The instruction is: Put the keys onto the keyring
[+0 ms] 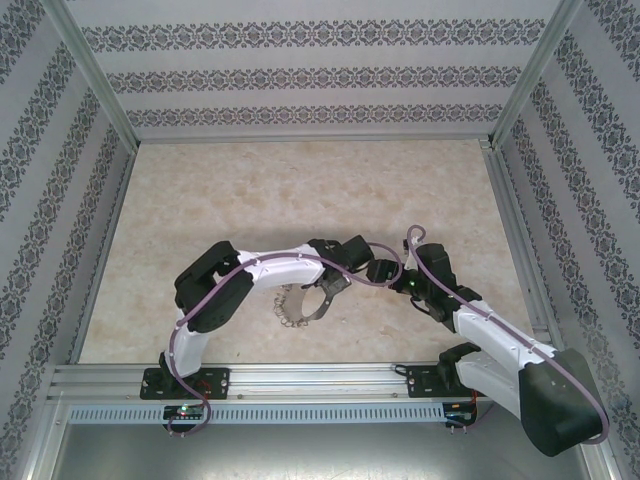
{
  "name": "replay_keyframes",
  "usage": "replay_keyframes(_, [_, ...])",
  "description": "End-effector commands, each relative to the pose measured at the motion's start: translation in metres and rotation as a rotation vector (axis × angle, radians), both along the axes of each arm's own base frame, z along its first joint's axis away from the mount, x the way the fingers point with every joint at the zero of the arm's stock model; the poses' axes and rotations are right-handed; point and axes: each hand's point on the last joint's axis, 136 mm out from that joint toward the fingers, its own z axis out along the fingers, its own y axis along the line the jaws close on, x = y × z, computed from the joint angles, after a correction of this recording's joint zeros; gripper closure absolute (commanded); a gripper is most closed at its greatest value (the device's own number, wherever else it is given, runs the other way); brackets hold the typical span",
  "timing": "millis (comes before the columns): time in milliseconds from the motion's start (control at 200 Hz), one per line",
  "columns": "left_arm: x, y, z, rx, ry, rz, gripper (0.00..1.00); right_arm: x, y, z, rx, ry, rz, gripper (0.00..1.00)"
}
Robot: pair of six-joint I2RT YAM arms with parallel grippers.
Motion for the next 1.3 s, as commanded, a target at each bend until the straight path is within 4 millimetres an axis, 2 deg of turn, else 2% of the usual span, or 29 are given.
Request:
replay_keyframes(0, [0.008, 0.004, 0.024, -0.086, 0.001, 0.0, 1.0, 0.008, -0.001, 0.014, -0.024, -0.062, -0.022, 0.1])
replay_keyframes(170, [0.014, 0.01, 0.043, -0.191, 0.036, 0.012, 1.0, 0.008, 0.005, 0.015, -0.019, -0.08, 0.026, 0.17])
replay_keyframes(185, [0.015, 0.011, 0.045, -0.204, 0.037, 0.014, 1.0, 0.008, 0.006, 0.015, -0.016, -0.078, 0.036, 0.18])
replay_keyframes(195, [0.015, 0.011, 0.046, -0.214, 0.041, 0.014, 1.0, 0.012, 0.01, 0.023, -0.005, -0.097, 0.047, 0.18])
replay_keyframes(210, [0.015, 0.011, 0.048, -0.23, 0.044, 0.015, 1.0, 0.014, 0.011, 0.026, 0.001, -0.102, 0.054, 0.19])
replay_keyframes(345, [0.021, 0.014, 0.068, -0.382, 0.067, 0.02, 1.0, 0.016, 0.022, 0.023, 0.032, -0.089, 0.114, 0.27])
replay_keyframes(485, [0.022, 0.014, 0.089, -0.494, 0.073, -0.021, 1.0, 0.022, 0.037, 0.035, 0.084, -0.122, 0.186, 0.32])
replay_keyframes(645, [0.019, 0.007, 0.122, -0.607, 0.057, -0.105, 1.0, 0.03, 0.049, 0.064, 0.133, -0.181, 0.259, 0.37])
replay_keyframes(779, [0.018, -0.001, 0.151, -0.687, 0.04, -0.165, 1.0, 0.04, 0.052, 0.089, 0.167, -0.226, 0.287, 0.43])
replay_keyframes(934, [0.02, -0.008, 0.174, -0.755, 0.052, -0.209, 1.0, 0.048, 0.057, 0.113, 0.207, -0.271, 0.329, 0.54])
replay_keyframes(1074, [0.025, -0.012, 0.197, -0.815, 0.043, -0.243, 1.0, 0.05, 0.058, 0.132, 0.252, -0.303, 0.38, 0.64])
replay_keyframes(1294, [0.032, -0.014, 0.234, -0.888, 0.008, -0.298, 1.0, 0.044, 0.062, 0.166, 0.336, -0.346, 0.441, 0.7])
